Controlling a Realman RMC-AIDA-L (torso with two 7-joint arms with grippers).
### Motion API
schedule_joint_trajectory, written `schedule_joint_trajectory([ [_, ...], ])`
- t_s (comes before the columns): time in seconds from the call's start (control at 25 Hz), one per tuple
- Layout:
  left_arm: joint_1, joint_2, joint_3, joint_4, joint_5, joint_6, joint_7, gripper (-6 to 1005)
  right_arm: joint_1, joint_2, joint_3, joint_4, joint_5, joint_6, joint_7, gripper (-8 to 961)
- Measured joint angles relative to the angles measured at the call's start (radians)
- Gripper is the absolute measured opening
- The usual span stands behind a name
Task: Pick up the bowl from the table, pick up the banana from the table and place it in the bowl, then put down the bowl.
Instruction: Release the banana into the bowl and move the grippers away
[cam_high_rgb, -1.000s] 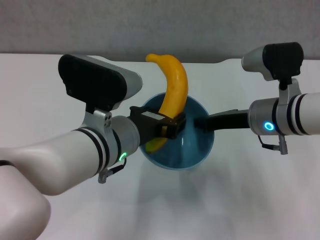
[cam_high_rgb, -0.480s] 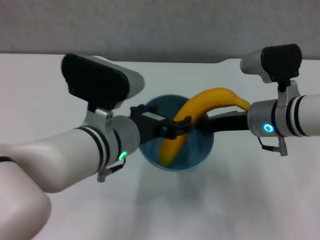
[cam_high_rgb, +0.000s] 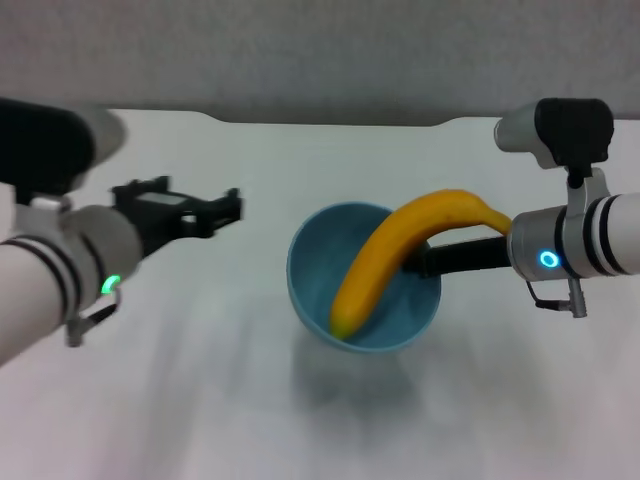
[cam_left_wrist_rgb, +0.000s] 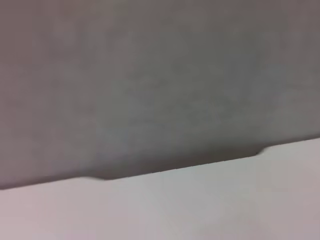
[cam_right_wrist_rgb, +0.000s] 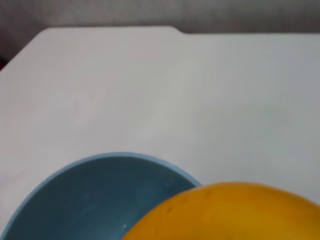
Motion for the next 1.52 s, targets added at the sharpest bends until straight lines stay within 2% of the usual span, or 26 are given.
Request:
schedule_joint_trajectory([
  [0.08, 0.028, -0.002, -0.026, 0.0, 0.007, 0.003, 0.0, 897, 0.03, -0.001, 0.012, -0.038, -0.004, 0.022, -0.001, 29],
  [0.4, 0.041, -0.004, -0.049, 0.011, 0.011, 0.003, 0.0, 897, 0.076, -0.002, 0.06, -0.07, -0.091, 0.086, 0.042, 36],
  [0.68, 0.045, -0.003, -0.071, 0.026, 0.019, -0.013, 0.0, 897, 0.19, -0.01, 0.179, -0.162, -0.233, 0.198, 0.092, 45],
  [1.08, 0.06, -0.005, -0.108, 0.035, 0.038, -0.021, 0.0, 897, 0.355, -0.009, 0.229, -0.351, -0.343, 0.137, 0.107, 57],
  [1.16, 0.06, -0.005, -0.117, 0.044, 0.038, -0.022, 0.0, 897, 0.359, 0.001, 0.225, -0.363, -0.344, 0.094, 0.102, 60],
  [1.52, 0.057, -0.005, -0.13, 0.061, 0.035, -0.027, -0.001, 897, 0.346, 0.012, 0.218, -0.448, -0.338, 0.061, 0.088, 71],
])
